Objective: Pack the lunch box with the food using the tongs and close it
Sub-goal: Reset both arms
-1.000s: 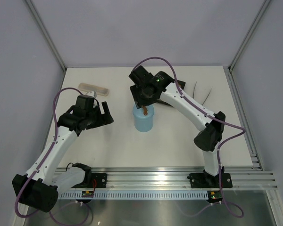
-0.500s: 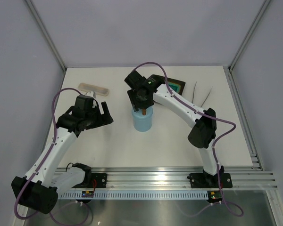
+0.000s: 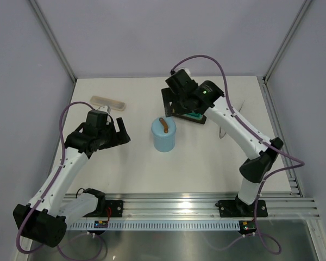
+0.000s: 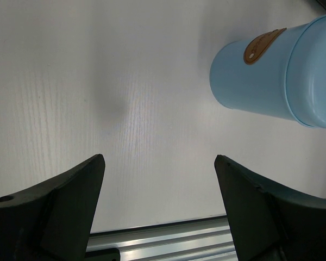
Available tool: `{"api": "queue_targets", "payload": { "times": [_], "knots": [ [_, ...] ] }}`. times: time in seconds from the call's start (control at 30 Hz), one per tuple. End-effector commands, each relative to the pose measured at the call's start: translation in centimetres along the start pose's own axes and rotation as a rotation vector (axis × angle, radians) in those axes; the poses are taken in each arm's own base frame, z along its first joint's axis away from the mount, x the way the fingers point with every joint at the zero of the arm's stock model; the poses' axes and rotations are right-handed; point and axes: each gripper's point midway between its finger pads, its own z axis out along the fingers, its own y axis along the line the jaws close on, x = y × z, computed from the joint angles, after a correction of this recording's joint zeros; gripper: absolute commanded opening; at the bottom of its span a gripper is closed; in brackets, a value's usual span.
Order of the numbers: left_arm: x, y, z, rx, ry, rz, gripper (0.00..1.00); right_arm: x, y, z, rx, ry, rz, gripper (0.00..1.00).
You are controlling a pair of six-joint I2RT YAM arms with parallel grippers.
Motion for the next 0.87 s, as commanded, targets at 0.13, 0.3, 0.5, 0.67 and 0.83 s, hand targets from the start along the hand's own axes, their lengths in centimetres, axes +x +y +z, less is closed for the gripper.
{"api": "queue_targets", "payload": {
  "times": [0.13, 0.3, 0.5, 0.67, 0.83],
  "knots": [
    [-1.3, -0.1, -0.8, 0.0, -0.059, -0.003, 0.86, 1.8, -9.1, 0.7, 0.161, -0.08, 0.314, 0.99],
    [-1.4, -0.3, -0.6, 0.007, -0.055, -0.007, 0.87, 6.0, -13.4, 0.0, 0.244, -0.085, 0.433, 0.99],
    [-1.8, -0.9, -0.6, 0.027, -0.053, -0.008, 0.89, 9.9, -15.3, -0.6, 0.321, -0.067, 0.473, 0.99],
    [-2.1, -1.1, -0.7, 0.032, -0.052, -0.006, 0.92, 11.0, -16.7, -1.1, 0.405, -0.068, 0.506, 0.99],
    [-2.2, -1.4, -1.0, 0.043, -0.052, -0.002, 0.95, 10.9, -17.2, -1.4, 0.429, -0.082, 0.502, 0.99]
  ]
}}
